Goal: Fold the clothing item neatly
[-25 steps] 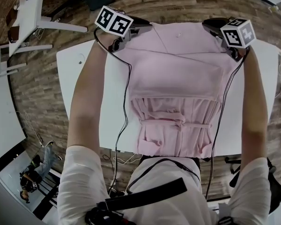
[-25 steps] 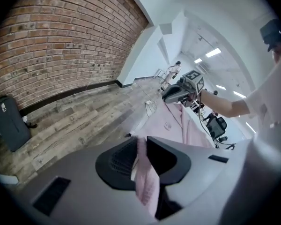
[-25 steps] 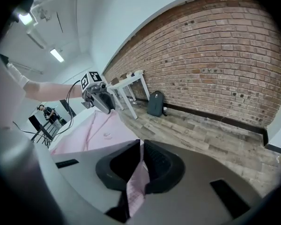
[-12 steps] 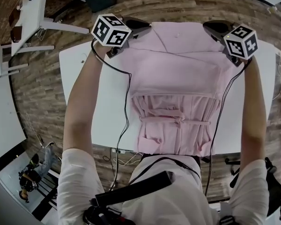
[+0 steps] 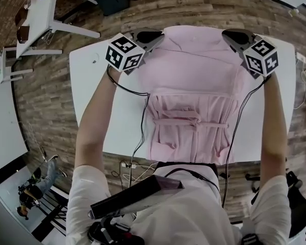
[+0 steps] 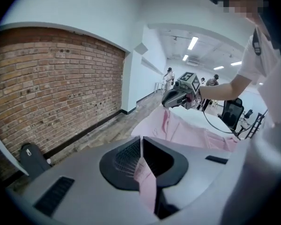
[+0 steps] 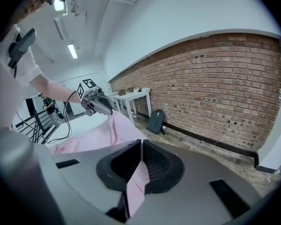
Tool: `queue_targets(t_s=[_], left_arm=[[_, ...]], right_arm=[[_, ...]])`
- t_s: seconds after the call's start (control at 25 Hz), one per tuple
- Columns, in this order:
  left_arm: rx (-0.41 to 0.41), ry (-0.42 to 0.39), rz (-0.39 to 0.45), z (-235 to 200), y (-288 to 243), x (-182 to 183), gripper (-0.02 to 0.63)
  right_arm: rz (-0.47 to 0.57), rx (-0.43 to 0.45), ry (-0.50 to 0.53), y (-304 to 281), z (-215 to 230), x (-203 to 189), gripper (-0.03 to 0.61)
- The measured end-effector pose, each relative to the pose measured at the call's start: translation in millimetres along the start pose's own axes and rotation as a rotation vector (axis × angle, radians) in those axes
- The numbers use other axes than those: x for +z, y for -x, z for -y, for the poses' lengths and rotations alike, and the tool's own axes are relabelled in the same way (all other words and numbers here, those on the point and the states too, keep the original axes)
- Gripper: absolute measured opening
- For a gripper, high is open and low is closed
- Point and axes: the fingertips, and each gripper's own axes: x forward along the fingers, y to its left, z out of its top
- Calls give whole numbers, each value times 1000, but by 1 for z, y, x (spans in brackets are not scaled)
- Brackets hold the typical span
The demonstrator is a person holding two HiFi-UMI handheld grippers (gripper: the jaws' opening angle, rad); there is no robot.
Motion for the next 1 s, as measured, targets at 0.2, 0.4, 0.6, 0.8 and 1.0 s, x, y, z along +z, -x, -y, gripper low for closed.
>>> queue_targets(t_s=[0.2, 0.4, 0.6, 0.8, 1.0], left_arm=[[85, -66, 32, 29, 16, -14, 20], [166, -189, 37, 67, 24, -29, 20], [235, -234, 34, 93, 24, -55, 20], [227, -137, 5, 111, 24, -94, 135], [253, 60, 91, 105, 40, -87, 135]], right_arm=[[16, -46, 118, 12, -29, -12, 17], [20, -98, 259, 22, -64, -28, 17], [-21, -108, 316, 23, -84, -59, 17], [-124, -44, 358, 25, -103, -94, 108], [-108, -36, 269, 47, -100, -93, 110]])
